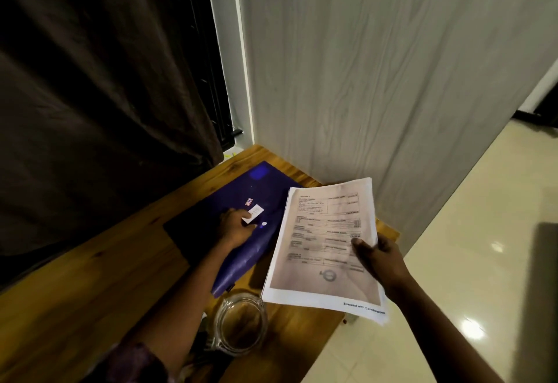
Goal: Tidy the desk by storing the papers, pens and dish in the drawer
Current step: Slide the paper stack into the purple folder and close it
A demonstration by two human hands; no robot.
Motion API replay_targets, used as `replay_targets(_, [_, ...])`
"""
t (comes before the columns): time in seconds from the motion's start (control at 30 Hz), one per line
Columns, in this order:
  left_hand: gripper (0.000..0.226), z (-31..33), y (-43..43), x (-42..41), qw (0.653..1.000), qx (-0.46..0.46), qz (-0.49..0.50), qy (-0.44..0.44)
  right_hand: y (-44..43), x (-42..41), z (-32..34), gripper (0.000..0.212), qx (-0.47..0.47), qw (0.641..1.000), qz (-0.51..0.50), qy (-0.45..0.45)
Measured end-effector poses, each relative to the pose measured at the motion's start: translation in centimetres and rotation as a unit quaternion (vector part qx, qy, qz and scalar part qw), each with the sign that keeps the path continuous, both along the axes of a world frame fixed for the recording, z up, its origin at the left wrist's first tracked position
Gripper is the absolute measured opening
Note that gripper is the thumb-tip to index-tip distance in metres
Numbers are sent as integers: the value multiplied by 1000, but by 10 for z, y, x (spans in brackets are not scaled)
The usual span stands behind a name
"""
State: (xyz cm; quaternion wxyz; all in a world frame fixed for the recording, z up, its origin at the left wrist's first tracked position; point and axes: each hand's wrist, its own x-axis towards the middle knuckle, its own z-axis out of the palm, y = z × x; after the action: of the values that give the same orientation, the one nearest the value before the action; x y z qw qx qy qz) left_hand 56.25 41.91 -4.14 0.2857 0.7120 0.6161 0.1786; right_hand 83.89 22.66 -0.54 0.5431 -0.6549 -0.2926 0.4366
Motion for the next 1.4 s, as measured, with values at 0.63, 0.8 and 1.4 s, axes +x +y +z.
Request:
replay_targets(0.63, [39, 7, -75, 23, 952, 88, -140, 258, -24, 3, 56, 30, 7, 999, 7, -50])
replay_targets(0.8, [50, 11, -79, 33, 931, 63, -146, 327, -26, 2, 64, 34, -18, 997, 50, -51])
replay_targets(1.4, [48, 43, -60, 18, 948, 74, -201, 234, 6, -32, 38, 21, -22, 999, 1, 30])
